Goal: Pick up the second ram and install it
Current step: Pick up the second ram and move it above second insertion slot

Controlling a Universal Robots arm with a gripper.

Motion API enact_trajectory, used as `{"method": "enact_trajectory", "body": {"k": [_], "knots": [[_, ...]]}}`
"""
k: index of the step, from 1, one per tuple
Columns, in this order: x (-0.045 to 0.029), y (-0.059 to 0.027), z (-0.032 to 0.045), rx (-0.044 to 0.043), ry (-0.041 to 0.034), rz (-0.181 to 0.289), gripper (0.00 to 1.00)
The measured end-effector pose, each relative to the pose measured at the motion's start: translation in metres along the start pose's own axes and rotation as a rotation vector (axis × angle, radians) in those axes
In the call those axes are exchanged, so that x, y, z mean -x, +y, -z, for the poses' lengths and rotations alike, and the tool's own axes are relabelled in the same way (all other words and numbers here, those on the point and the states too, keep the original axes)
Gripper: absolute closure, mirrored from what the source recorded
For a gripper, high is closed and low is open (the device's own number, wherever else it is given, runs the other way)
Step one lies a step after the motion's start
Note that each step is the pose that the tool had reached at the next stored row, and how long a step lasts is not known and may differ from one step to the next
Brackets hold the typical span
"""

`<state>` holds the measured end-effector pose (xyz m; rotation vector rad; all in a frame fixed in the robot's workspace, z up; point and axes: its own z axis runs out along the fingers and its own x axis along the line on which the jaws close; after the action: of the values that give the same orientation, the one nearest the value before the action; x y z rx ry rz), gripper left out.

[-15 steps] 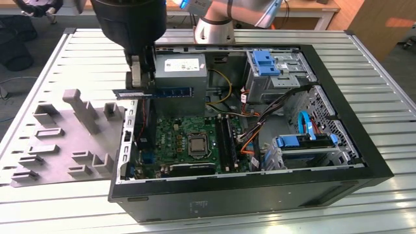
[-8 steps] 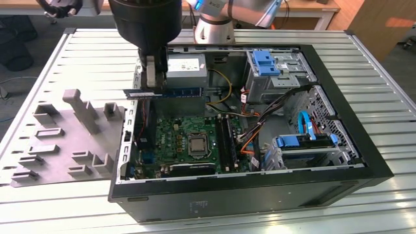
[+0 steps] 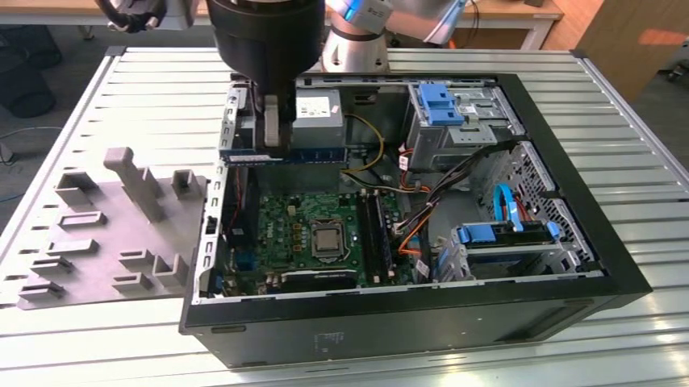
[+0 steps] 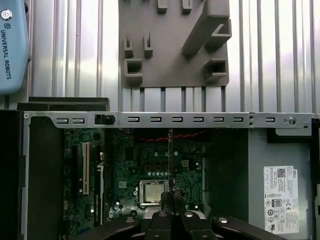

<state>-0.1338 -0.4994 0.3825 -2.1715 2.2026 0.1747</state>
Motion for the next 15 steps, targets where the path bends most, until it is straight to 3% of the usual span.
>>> {"method": "enact_trajectory", "body": {"k": [8,12,15], "knots": [[0.0014,-0.0163,-0.0033,0.0235,0.0095,-0.005,0.88],[0.0024,-0.0168,-0.0041,0.023,0.0087,-0.005,0.88],[0.0028,-0.0168,-0.0048,0.0155,0.0043,-0.003,0.88]]}}
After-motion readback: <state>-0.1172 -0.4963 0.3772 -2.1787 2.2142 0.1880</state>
